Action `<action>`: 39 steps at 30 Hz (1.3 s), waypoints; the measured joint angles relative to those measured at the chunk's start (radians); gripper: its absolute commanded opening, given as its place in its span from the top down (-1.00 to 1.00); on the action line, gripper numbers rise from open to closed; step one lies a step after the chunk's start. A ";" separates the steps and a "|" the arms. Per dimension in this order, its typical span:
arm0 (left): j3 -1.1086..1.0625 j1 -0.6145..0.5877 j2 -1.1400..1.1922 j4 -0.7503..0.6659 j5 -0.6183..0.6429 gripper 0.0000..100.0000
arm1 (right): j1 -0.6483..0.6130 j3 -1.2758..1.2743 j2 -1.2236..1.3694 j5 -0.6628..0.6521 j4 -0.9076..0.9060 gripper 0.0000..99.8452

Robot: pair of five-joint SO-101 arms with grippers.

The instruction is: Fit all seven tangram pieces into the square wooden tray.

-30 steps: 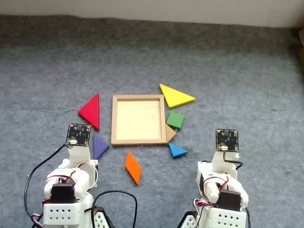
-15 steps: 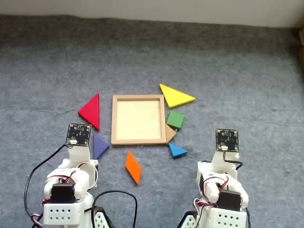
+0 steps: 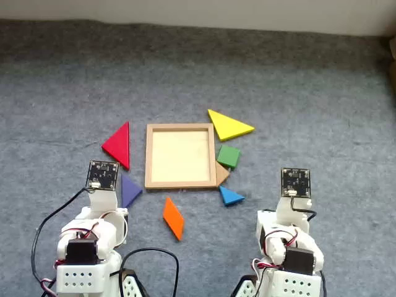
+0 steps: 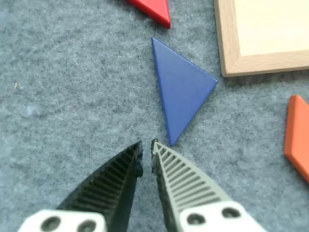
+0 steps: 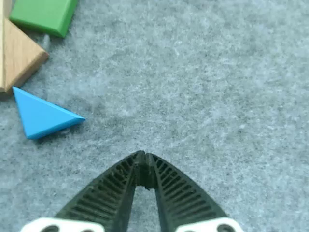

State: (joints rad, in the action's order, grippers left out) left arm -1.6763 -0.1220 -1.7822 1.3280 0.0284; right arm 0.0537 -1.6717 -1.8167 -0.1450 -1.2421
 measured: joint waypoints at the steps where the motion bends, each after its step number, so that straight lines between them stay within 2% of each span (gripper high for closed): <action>1: 0.000 0.000 0.000 0.000 0.000 0.89 | 0.000 0.000 0.000 0.000 0.000 0.98; 11: 0.000 0.000 0.000 0.000 0.000 0.89 | -0.003 0.000 0.000 0.000 0.000 0.98; 17: 0.000 0.000 0.000 0.000 0.000 0.89 | -0.120 0.000 0.000 0.000 0.000 0.98; 20: 0.000 0.000 0.000 0.000 0.000 0.89 | -0.124 0.000 0.000 0.000 0.000 0.98; 25: 0.000 0.000 0.000 0.000 0.000 0.89 | 0.031 0.000 0.000 0.000 0.021 0.97; 30: 0.000 0.000 0.000 0.000 0.000 0.89 | 0.210 0.000 0.000 -0.040 0.230 0.97; 34: 0.000 0.000 0.000 0.000 0.000 0.89 | 0.229 0.002 0.000 -0.222 0.273 0.93; 39: 0.000 0.000 0.000 0.000 0.000 0.89 | 0.233 0.120 0.017 -0.255 0.204 0.89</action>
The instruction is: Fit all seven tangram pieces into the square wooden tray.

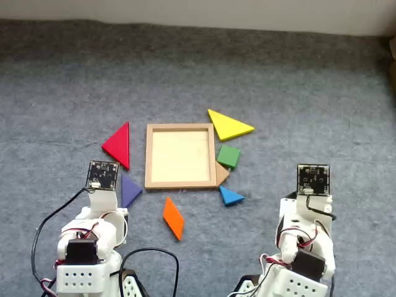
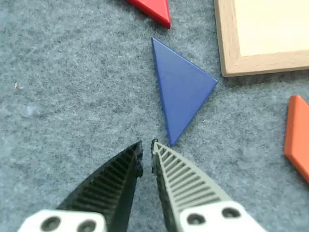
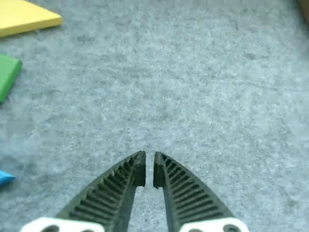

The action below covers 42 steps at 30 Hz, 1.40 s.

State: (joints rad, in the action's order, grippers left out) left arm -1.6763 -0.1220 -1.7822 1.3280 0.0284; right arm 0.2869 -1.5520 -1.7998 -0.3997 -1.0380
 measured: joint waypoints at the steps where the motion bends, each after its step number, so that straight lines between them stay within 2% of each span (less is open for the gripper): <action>1: 0.000 0.000 0.000 0.000 0.000 0.89 | 0.000 0.051 0.023 -0.002 -0.015 0.89; 5: 0.000 0.000 0.000 0.000 0.000 0.89 | -0.014 0.285 0.190 -0.002 -0.061 0.88; 8: 0.000 0.000 0.000 0.000 0.000 0.89 | -0.078 0.463 0.379 -0.003 -0.110 0.87; 14: 0.000 0.000 0.000 0.000 0.000 0.89 | -0.235 0.764 0.792 -0.008 -0.175 0.53; 17: 0.000 0.000 0.000 0.000 0.000 0.89 | -0.296 0.864 0.976 -0.008 -0.178 0.45; 22: 0.000 0.000 0.000 0.000 0.000 0.89 | -0.370 1.008 1.250 -0.014 -0.178 0.45; 34: 0.000 0.000 0.000 0.000 0.000 0.89 | -0.502 1.412 1.850 -0.219 -0.178 0.44; 42: 0.000 0.000 0.000 0.000 0.000 0.89 | -0.554 1.711 2.170 -0.238 -0.178 0.44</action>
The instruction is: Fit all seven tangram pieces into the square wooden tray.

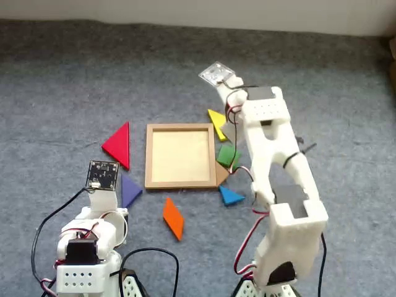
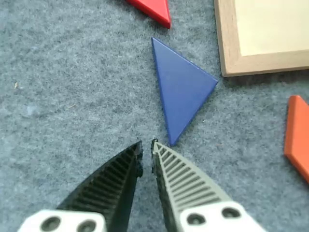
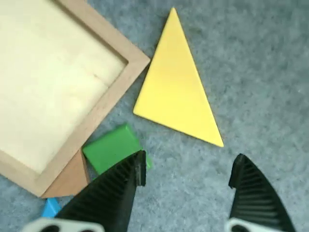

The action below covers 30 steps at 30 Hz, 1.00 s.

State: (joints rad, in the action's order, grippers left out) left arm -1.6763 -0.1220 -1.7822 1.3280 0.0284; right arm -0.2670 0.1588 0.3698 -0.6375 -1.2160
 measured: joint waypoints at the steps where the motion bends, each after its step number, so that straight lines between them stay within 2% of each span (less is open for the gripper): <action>1: 0.000 0.000 0.000 0.000 0.000 0.89 | -0.005 0.029 0.032 0.000 0.000 0.44; 13: 0.000 0.000 0.000 0.000 0.000 0.89 | -0.040 0.278 0.293 0.000 0.000 0.44; 30: 0.000 0.000 0.000 0.000 0.000 0.89 | -0.077 0.305 0.322 0.044 0.000 0.44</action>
State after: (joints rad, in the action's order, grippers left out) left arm -1.6763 -0.1220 -1.7822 1.3280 0.0284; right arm -0.3437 0.4641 0.6920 -0.5930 -1.2160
